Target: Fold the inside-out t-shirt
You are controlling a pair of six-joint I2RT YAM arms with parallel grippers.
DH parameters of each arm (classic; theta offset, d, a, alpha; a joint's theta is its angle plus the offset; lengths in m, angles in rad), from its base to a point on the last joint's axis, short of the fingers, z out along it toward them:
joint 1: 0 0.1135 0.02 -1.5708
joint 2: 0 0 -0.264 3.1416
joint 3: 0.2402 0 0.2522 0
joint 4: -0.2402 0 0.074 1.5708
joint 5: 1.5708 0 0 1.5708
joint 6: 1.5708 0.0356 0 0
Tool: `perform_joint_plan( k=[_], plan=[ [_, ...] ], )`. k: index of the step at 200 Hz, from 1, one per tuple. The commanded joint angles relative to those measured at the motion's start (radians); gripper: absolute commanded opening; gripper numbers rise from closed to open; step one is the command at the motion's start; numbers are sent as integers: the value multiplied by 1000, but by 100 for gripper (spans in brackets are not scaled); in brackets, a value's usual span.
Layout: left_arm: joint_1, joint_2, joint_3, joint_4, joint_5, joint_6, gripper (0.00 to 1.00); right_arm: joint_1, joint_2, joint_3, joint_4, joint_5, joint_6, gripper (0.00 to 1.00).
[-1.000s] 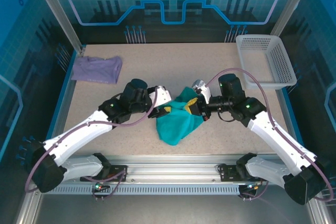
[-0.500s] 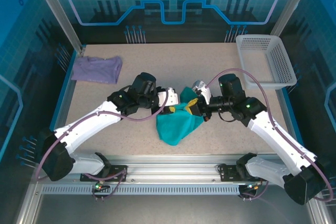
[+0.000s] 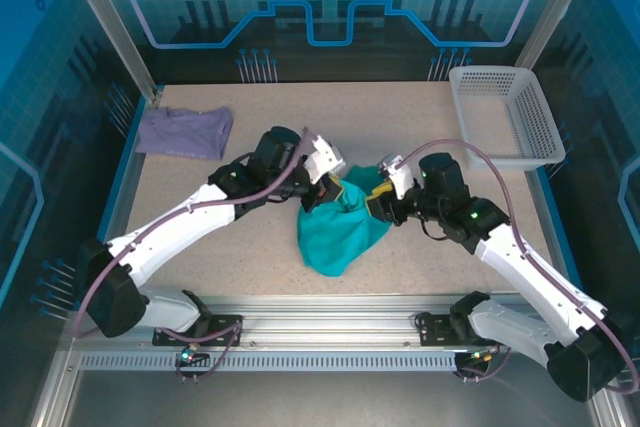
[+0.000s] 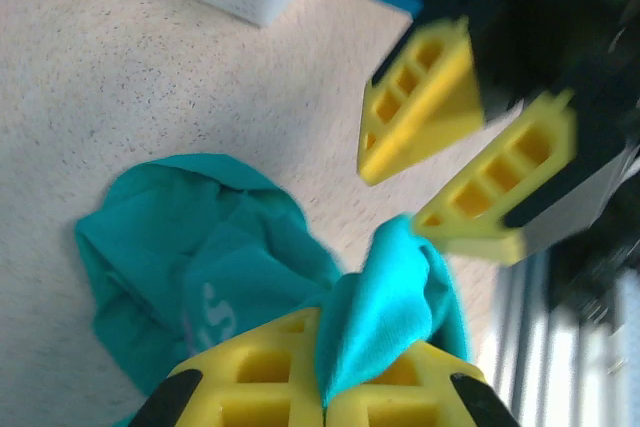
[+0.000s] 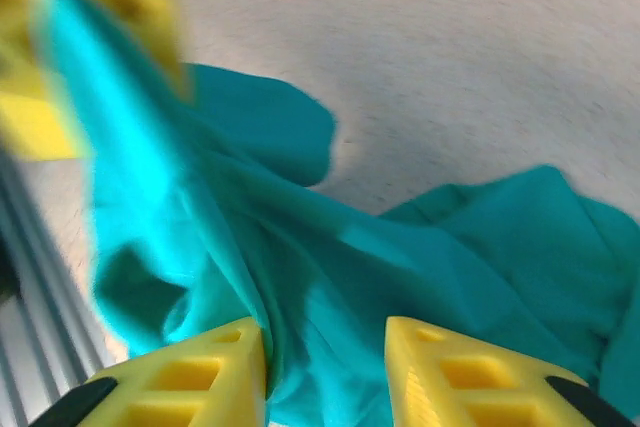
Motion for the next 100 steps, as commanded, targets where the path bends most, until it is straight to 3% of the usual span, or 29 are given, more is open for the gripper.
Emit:
perform_joint_plan(
  k=[1,31,41,54,70,79,100],
  plan=[
    [-9,-61,3,-22,-51,-443,0,53,-59,-44,52,170,226,46],
    [-16,-104,-27,-47,-103,-546,0,172,-106,-112,154,170,361,58],
    [-16,-110,-32,-43,-103,-571,0,226,-114,-122,175,206,382,66],
    [-15,-115,-35,-46,-98,-592,0,288,-127,-120,179,279,380,67],
    [-16,-118,-39,-48,-103,-608,0,362,-154,-110,166,388,350,61],
    [-15,-120,-40,-53,-109,-614,0,408,-175,-105,176,425,308,52],
    [-16,-120,-42,-63,-111,-621,0,488,-173,-90,232,389,212,39]
  ],
)
